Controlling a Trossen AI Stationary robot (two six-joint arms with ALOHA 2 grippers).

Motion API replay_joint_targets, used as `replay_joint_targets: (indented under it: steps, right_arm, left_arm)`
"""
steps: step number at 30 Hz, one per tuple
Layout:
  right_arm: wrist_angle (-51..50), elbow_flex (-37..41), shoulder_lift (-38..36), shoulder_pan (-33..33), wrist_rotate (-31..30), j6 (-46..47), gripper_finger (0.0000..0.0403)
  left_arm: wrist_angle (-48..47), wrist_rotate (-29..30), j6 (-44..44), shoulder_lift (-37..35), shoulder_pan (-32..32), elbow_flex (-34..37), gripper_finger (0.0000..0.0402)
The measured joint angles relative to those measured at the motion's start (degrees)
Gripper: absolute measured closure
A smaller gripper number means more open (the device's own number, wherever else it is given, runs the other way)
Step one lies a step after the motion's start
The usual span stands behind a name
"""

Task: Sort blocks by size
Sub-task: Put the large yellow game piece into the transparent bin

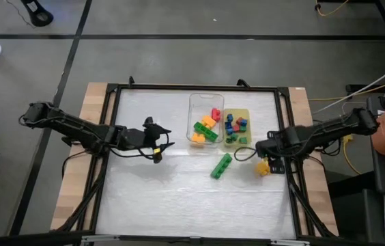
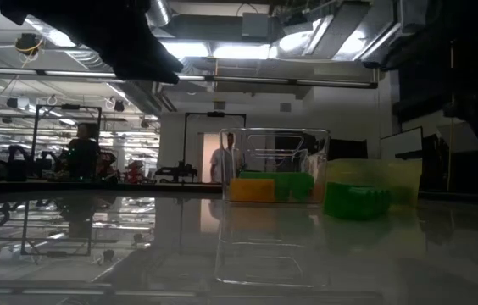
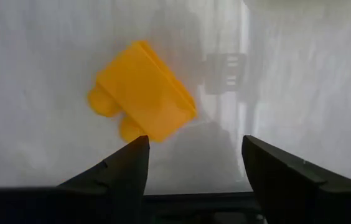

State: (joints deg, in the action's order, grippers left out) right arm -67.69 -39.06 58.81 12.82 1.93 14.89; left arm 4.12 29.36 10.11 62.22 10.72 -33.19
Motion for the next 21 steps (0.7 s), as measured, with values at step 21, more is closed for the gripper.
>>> replay_joint_targets:
  steps: [21]
  right_arm:
    - [9.40, 3.01, 1.49, 9.31, 0.59, -0.41, 0.0148]
  left_arm:
    - [-0.02, 0.02, 1.92, 0.00, 0.00, 0.00, 0.0167]
